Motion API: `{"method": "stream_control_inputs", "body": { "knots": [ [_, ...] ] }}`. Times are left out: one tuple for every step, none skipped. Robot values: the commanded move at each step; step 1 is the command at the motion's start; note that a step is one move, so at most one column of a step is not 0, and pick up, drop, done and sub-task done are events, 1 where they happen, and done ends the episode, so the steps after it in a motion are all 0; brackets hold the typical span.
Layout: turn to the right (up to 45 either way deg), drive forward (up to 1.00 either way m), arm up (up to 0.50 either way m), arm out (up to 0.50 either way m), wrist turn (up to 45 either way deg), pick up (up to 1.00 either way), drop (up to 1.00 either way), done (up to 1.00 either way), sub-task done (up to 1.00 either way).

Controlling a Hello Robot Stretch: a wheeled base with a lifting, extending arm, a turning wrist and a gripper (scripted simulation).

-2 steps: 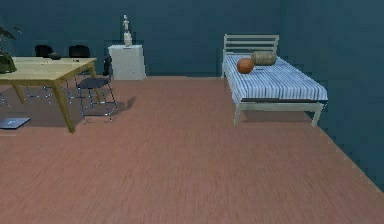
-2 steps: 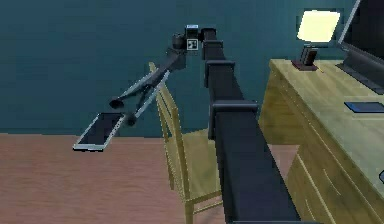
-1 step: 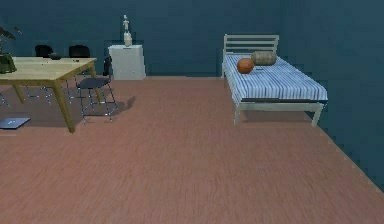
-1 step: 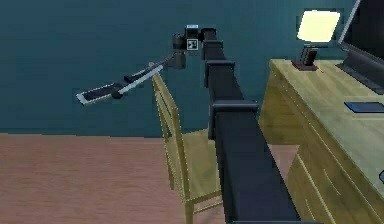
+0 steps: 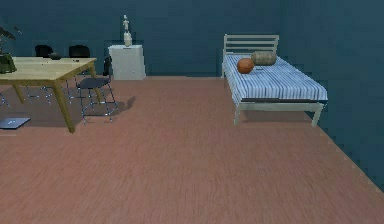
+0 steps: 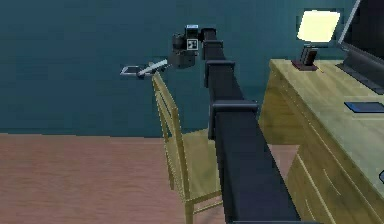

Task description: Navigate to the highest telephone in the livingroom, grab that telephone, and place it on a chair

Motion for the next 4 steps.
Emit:
{"method": "stream_control_inputs", "body": {
  "knots": [
    [0.0, 0.0, 0.0, 0.0, 45.0, 0.0, 0.0, 0.0, 0.0],
    [0.0, 0.0, 0.0, 0.0, 36.0, 0.0, 0.0, 0.0, 0.0],
    [0.0, 0.0, -0.24, 0.0, 0.0, 0.0, 0.0, 0.0, 0.0],
    [0.0, 0.0, -0.5, 0.0, 0.0, 0.0, 0.0, 0.0, 0.0]
  ]
}}
